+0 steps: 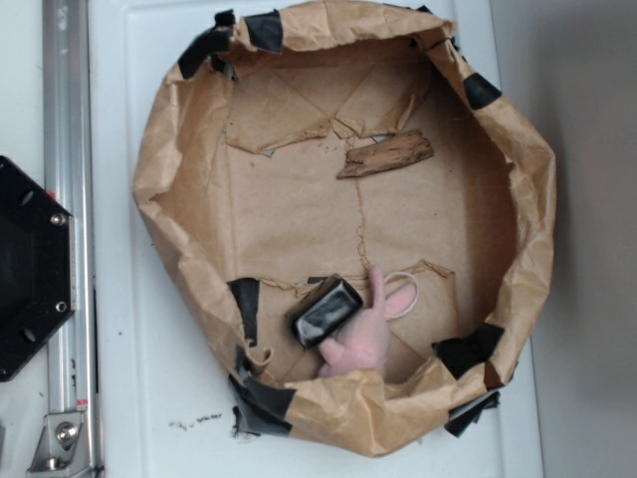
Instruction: Grab the wood chip.
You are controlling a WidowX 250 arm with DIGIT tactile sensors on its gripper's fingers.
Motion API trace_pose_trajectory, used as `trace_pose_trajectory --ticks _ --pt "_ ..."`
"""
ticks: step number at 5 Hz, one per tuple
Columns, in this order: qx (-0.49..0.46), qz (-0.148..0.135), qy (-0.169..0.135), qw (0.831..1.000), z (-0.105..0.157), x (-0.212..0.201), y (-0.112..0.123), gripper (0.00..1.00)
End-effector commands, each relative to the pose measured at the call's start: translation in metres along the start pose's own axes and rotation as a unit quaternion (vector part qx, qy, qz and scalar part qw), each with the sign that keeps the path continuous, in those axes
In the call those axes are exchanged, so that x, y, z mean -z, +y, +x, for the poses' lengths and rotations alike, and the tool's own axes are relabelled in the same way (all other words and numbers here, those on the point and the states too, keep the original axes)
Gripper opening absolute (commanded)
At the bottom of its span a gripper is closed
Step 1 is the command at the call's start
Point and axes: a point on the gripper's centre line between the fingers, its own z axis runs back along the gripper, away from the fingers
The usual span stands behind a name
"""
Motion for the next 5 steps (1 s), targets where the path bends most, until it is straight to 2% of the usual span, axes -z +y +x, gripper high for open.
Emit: trace_pose_trajectory --ticks 1,2,3,4,5 --pt "0.000 0.000 0.000 1.000 0.000 0.000 0.000 1.00" --pt "-0.023 0.048 -0.038 0.998 0.034 0.028 0.010 1.00" --pt "-0.031 0.065 -0.034 0.997 0.062 0.052 0.021 1.00" --pt "-0.025 0.058 -0.020 0.998 0.081 0.083 0.026 1.00" --pt "-0.020 0.066 -0.020 0.997 0.103 0.121 0.033 1.00"
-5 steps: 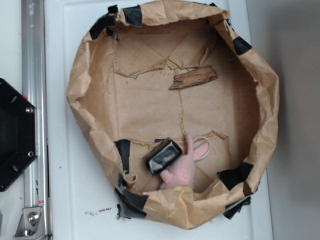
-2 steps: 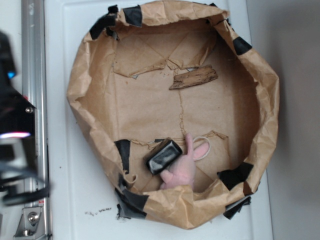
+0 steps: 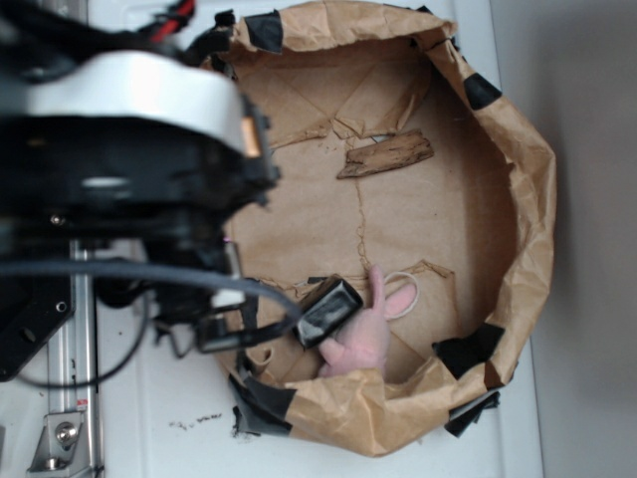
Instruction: Grab the wood chip.
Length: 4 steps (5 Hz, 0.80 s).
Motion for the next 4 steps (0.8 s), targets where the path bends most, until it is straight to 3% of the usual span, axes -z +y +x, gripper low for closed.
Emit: trace_pose_trajectory --ticks 1,2,4 --pt "-0.003 -0.005 -0.012 1.000 0.038 0.051 0.018 1.00" --pt "-0.009 0.007 -0.016 1.000 0.052 0.064 0.020 1.00" --pt "-0.025 0.024 0.004 0.999 0.043 0.077 0.040 1.00"
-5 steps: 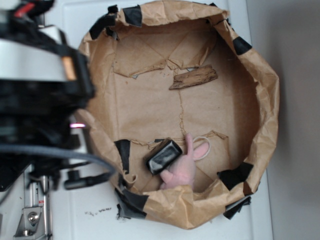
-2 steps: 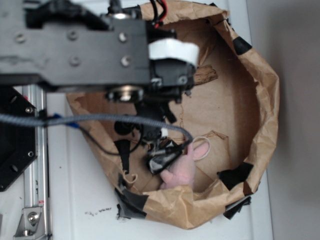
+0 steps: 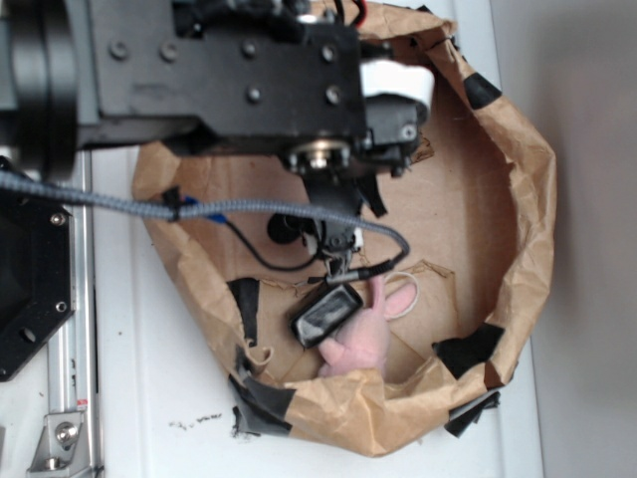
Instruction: Grab the wood chip.
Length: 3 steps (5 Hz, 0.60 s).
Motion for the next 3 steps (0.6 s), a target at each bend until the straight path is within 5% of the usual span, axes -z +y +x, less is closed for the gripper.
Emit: trace_pose_trajectory --ticks 1,3 --pt "-0.026 0.010 -0.026 0.999 -0.002 0.003 0.021 1.00" --pt "-0.096 -0.026 -0.019 0.995 0.013 0.033 -0.002 1.00"
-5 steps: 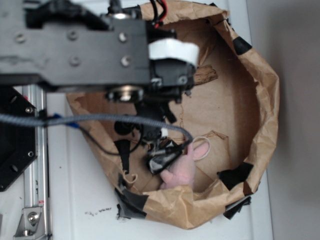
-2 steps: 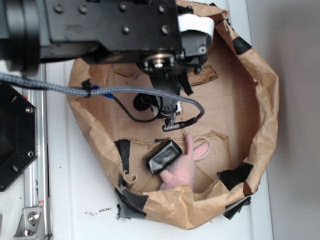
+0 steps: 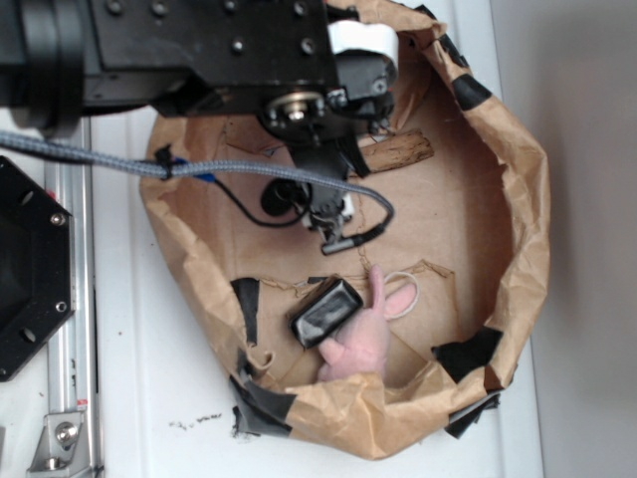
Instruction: Grab the wood chip.
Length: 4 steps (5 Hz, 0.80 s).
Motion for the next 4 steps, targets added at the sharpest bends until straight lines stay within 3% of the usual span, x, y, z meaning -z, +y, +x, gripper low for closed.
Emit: trace_pose_trajectory --ticks 1,2,4 --pt "-0.037 0.006 -0.010 0.999 0.024 0.025 -0.011 1.00" --pt "-0.044 0.021 -0.005 0.999 0.060 0.071 -0.030 1.00" --pt "-0.025 0.024 -0.005 0.999 0.084 0.086 -0.038 1.00"
